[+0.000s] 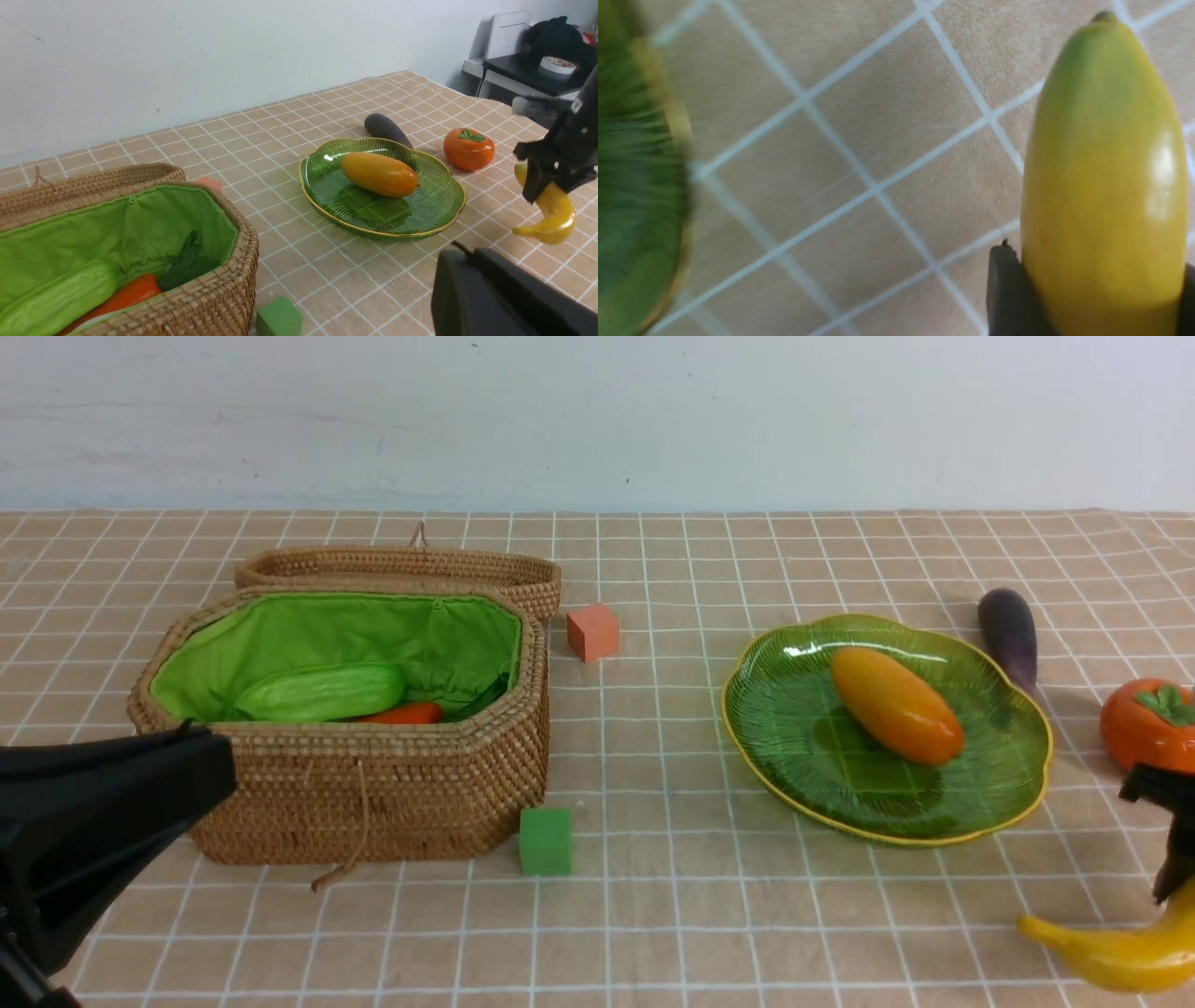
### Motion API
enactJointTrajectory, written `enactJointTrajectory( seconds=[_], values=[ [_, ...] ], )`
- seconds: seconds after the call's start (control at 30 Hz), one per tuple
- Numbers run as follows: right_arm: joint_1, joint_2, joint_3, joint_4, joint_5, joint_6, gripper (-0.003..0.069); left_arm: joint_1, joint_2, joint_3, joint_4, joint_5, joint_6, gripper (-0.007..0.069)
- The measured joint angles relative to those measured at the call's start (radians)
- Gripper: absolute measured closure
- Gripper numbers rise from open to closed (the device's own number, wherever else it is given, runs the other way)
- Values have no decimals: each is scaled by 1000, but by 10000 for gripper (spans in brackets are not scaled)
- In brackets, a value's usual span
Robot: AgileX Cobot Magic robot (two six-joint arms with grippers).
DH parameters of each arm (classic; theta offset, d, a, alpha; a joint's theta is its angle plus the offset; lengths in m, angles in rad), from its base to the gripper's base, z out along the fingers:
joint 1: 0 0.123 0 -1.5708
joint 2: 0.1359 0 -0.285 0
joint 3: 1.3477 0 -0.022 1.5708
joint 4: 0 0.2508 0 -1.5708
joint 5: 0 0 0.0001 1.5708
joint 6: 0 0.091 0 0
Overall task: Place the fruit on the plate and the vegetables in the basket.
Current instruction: Use the right arm to grab a banana and put it into the right plate
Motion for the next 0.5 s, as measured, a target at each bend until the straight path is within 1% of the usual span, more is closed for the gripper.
enactJointTrajectory(
  seconds=[0.07,0.13,0.2,0.23,0.27,0.37,0.5],
  values=[
    [17,-47,-11,27,4,0,351,0,2,0,0,-6,0,625],
    [71,-97,-47,86,-23,0,351,0,11,0,0,-13,0,625],
    [123,-79,-92,132,-82,0,351,0,12,0,0,-13,0,625],
    [127,-79,-96,135,-86,0,351,0,12,0,0,-13,0,625],
    [154,-37,-129,157,-110,0,351,0,12,0,0,-13,0,625],
    [173,64,-205,171,-123,0,351,0,12,0,0,-13,0,625],
    [173,166,-280,171,-119,0,347,0,12,0,0,-12,0,625]
  ],
)
